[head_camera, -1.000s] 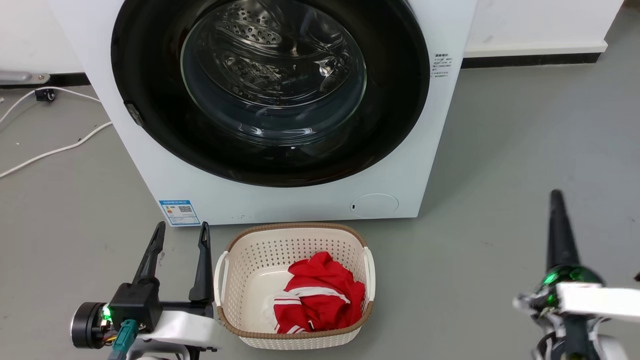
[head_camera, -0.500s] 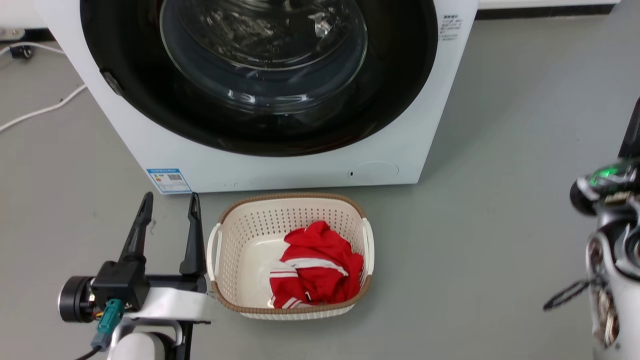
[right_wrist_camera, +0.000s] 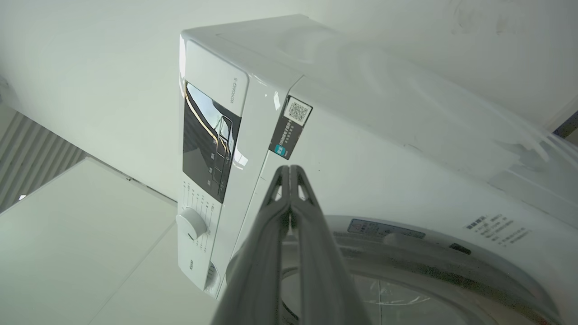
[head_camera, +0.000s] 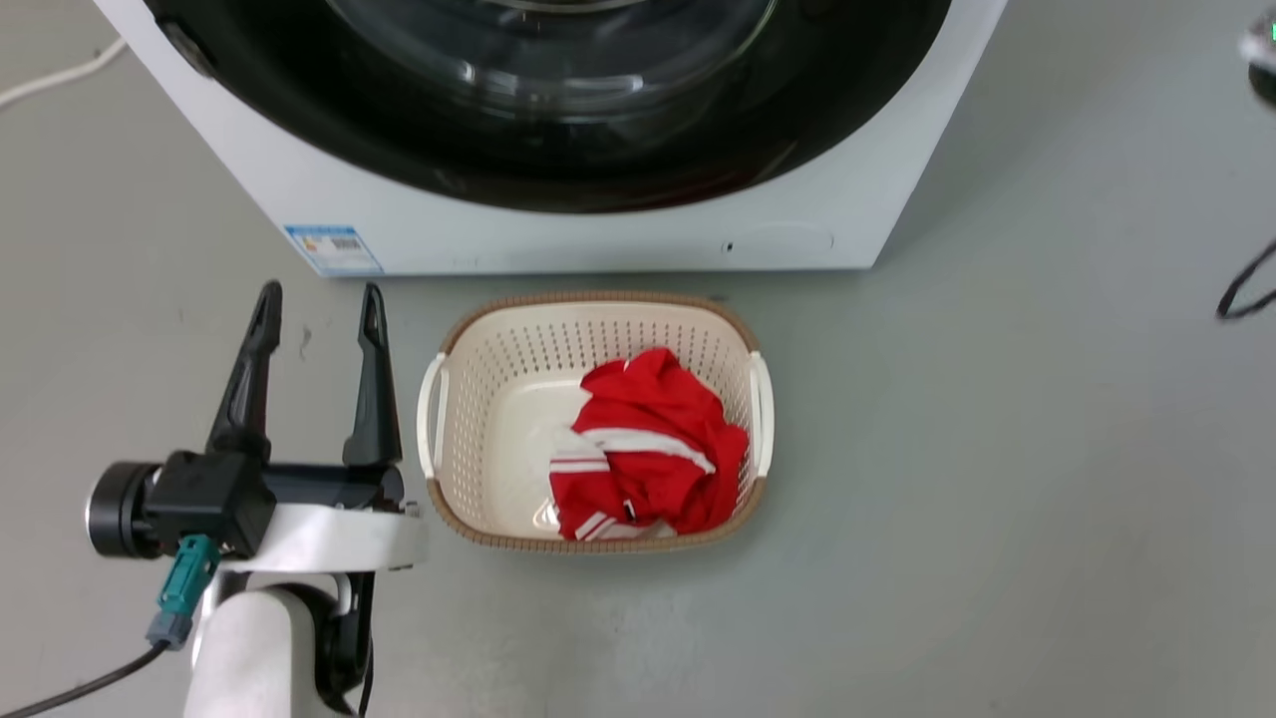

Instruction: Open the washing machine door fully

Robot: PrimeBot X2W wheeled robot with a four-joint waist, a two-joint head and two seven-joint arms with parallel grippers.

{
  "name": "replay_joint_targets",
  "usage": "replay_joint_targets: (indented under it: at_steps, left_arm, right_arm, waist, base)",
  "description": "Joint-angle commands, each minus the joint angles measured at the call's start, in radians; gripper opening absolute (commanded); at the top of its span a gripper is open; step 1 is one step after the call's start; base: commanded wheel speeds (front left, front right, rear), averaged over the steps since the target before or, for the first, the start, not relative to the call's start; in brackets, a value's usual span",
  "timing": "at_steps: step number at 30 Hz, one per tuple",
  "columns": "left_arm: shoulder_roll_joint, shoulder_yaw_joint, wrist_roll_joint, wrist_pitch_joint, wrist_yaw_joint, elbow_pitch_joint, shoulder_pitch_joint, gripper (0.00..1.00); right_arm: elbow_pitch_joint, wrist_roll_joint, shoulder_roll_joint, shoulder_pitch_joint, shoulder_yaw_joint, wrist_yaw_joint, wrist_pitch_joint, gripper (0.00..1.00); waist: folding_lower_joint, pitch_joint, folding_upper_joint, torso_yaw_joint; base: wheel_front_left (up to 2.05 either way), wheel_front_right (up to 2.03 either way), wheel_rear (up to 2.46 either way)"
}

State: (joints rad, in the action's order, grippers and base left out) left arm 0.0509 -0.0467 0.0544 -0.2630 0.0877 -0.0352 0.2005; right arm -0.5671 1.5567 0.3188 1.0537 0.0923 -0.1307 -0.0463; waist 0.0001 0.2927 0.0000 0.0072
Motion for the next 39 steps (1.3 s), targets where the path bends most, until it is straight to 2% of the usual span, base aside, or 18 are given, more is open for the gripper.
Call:
replay_joint_targets:
  at_steps: [1, 8, 14, 28, 33, 39]
  left_arm:
    - [0.000, -0.002, -0.004, -0.002, 0.002, -0.007, 0.018, 1.00]
    - [-0.001, 0.005, 0.000, -0.002, 0.008, -0.025, 0.062, 1.00]
    - [-0.001, 0.012, 0.003, -0.002, 0.013, -0.034, 0.090, 1.00]
    - [-0.001, 0.003, -0.002, -0.002, 0.022, -0.043, 0.113, 1.00]
    - [-0.001, 0.006, 0.001, -0.002, 0.022, -0.040, 0.115, 1.00]
    - [-0.001, 0.007, 0.004, -0.002, 0.018, -0.034, 0.118, 1.00]
  right_arm:
    - [-0.045, -0.010, 0.003, 0.054, 0.019, 0.000, -0.028, 0.00]
    - [-0.277, -0.093, 0.005, 0.284, 0.144, 0.000, -0.233, 0.00]
    - [-0.403, -0.161, -0.014, 0.396, 0.207, 0.000, -0.322, 0.00]
    - [-0.555, -0.207, -0.082, 0.523, 0.218, 0.000, -0.346, 0.00]
    - [-0.582, -0.180, -0.108, 0.548, 0.201, 0.000, -0.415, 0.00]
    - [-0.562, -0.164, -0.095, 0.531, 0.195, 0.000, -0.484, 0.00]
  waist:
    - [-0.0001, 0.038, 0.0000, 0.011]
    - [-0.0001, 0.106, 0.0000, 0.026]
    - [-0.0001, 0.146, 0.0000, 0.038]
    - [-0.0001, 0.203, 0.0000, 0.042]
    - [-0.0001, 0.211, 0.0000, 0.042]
    - [-0.0001, 0.206, 0.0000, 0.037]
  base:
    - [0.00, 0.00, 0.00]
    - [0.00, 0.00, 0.00]
    - [0.00, 0.00, 0.00]
    - [0.00, 0.00, 0.00]
    - [0.00, 0.00, 0.00]
    - [0.00, 0.00, 0.00]
